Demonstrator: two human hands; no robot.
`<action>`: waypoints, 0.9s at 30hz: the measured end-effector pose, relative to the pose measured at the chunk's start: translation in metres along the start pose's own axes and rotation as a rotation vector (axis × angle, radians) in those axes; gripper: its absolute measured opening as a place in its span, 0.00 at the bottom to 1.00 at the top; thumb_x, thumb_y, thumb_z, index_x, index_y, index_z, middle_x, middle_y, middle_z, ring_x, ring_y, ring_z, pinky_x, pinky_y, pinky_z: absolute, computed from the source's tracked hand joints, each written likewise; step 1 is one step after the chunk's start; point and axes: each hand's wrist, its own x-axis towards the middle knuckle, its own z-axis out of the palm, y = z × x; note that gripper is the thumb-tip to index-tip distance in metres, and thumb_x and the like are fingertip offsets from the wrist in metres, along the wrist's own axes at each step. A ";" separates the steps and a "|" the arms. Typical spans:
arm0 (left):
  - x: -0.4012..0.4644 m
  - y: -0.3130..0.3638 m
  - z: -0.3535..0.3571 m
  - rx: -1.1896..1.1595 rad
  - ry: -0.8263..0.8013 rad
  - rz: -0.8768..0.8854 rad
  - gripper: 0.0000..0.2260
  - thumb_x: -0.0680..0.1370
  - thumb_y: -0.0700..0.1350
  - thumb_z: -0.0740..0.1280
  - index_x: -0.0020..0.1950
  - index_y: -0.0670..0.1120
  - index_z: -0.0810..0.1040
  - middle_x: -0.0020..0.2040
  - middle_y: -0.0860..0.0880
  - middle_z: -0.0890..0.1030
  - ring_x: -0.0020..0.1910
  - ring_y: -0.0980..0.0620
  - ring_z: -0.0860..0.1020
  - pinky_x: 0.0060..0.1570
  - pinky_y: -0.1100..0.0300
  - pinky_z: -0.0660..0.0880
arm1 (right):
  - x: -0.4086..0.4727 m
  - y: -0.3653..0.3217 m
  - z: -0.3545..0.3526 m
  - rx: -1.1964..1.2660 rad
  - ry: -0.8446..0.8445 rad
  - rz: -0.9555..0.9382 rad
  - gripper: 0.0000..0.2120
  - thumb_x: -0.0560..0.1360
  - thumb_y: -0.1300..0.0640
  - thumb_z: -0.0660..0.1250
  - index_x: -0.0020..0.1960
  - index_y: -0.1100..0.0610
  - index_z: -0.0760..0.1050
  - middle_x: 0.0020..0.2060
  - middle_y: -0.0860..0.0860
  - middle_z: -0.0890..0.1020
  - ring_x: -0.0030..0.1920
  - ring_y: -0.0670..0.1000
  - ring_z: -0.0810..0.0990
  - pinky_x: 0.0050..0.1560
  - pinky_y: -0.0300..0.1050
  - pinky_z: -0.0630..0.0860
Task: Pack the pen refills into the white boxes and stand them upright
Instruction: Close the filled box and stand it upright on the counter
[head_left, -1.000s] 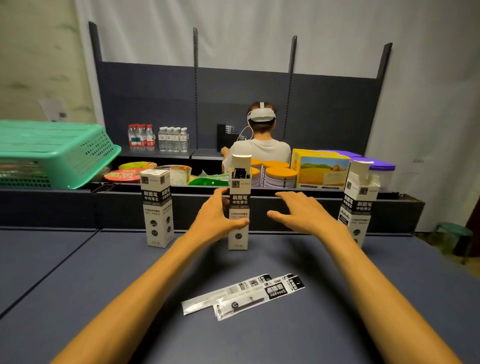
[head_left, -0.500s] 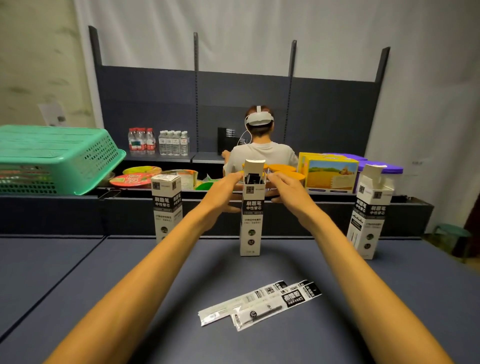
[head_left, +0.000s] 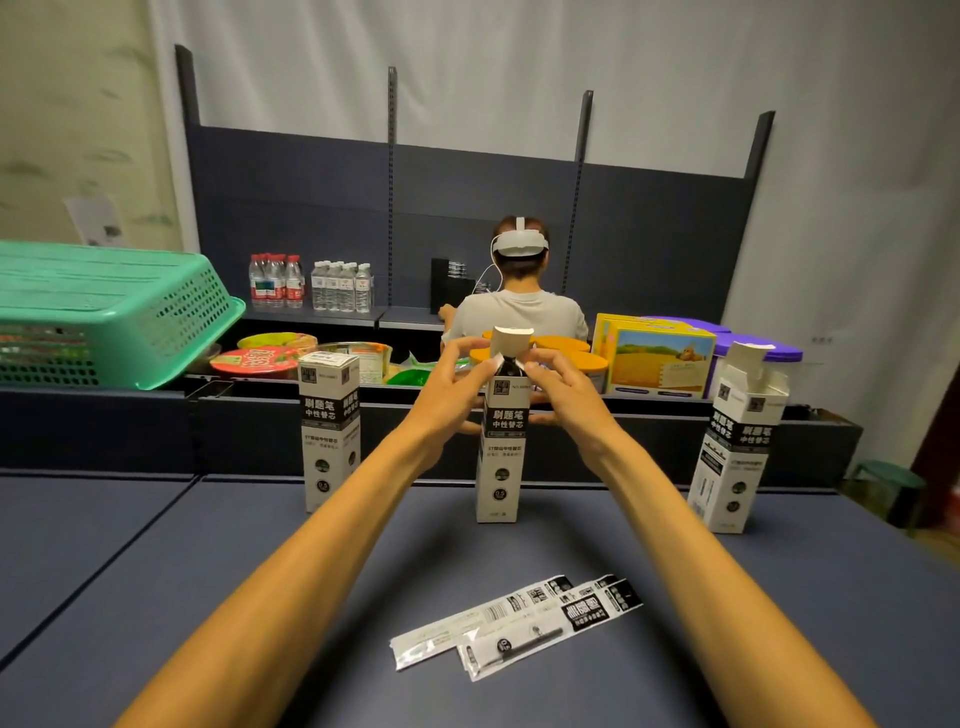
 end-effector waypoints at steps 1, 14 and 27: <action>0.001 0.000 0.000 -0.002 -0.002 -0.001 0.15 0.79 0.54 0.62 0.65 0.59 0.66 0.62 0.46 0.76 0.57 0.47 0.78 0.47 0.48 0.79 | 0.000 -0.001 0.000 0.011 -0.004 0.002 0.10 0.81 0.49 0.59 0.61 0.47 0.71 0.50 0.45 0.79 0.50 0.44 0.79 0.47 0.44 0.78; 0.006 0.000 0.004 -0.067 0.012 0.056 0.10 0.81 0.47 0.61 0.62 0.55 0.70 0.54 0.47 0.79 0.52 0.50 0.80 0.38 0.59 0.78 | 0.003 -0.001 0.001 0.064 0.007 -0.115 0.09 0.80 0.57 0.61 0.57 0.46 0.70 0.49 0.50 0.82 0.49 0.46 0.82 0.40 0.37 0.79; 0.005 -0.003 0.003 -0.059 -0.010 0.094 0.07 0.80 0.48 0.62 0.57 0.51 0.73 0.51 0.48 0.81 0.50 0.51 0.81 0.38 0.60 0.79 | 0.006 0.007 -0.002 0.028 0.012 -0.194 0.09 0.79 0.54 0.64 0.58 0.55 0.74 0.51 0.51 0.82 0.51 0.48 0.83 0.42 0.42 0.81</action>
